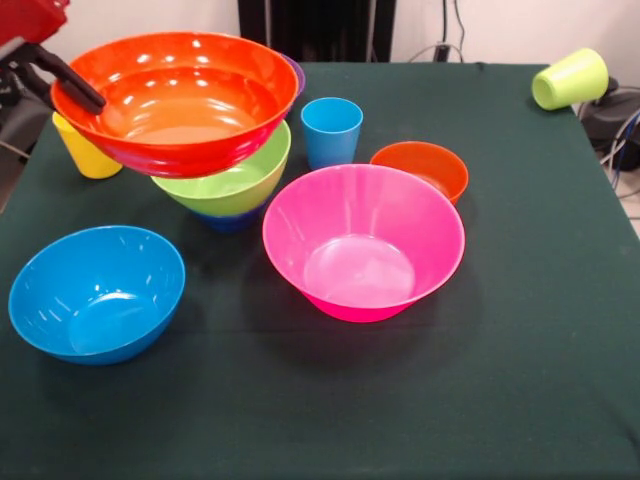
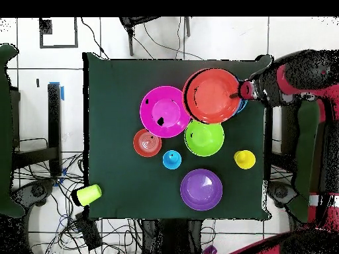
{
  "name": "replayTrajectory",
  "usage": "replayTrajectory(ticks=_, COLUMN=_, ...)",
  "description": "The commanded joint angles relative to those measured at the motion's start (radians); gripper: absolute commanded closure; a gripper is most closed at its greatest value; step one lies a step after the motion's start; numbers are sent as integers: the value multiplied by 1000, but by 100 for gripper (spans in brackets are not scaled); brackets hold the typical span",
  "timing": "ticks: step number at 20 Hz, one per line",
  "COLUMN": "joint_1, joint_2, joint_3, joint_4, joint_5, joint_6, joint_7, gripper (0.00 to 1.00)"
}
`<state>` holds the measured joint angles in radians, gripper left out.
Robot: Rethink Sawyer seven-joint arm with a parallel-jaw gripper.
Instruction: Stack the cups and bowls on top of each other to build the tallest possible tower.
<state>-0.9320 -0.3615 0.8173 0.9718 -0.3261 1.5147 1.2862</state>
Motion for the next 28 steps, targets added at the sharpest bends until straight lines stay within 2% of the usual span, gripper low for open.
replayTrajectory(ticks=1, joint_1=-17, joint_2=-65, joint_3=11, joint_4=243, joint_5=-26, joint_6=-130, joint_7=-192, gripper=100)
replayTrajectory(ticks=3, joint_1=-27, joint_2=-73, joint_3=10, joint_4=263, joint_5=-30, joint_6=-140, joint_7=-190, gripper=100)
replayTrajectory(ticks=7, joint_1=-21, joint_2=-57, joint_3=8, joint_4=233, joint_5=-35, joint_6=-118, joint_7=-203, gripper=100)
replayTrajectory(ticks=12, joint_1=-29, joint_2=-81, joint_3=14, joint_4=265, joint_5=-27, joint_6=-125, joint_7=-187, gripper=100)
replayTrajectory(ticks=21, joint_1=-62, joint_2=-52, joint_3=15, joint_4=352, joint_5=-48, joint_6=-237, joint_7=-185, gripper=100)
replayTrajectory(ticks=28, joint_1=-55, joint_2=-15, joint_3=9, joint_4=339, joint_5=-58, joint_6=-264, joint_7=-200, gripper=100)
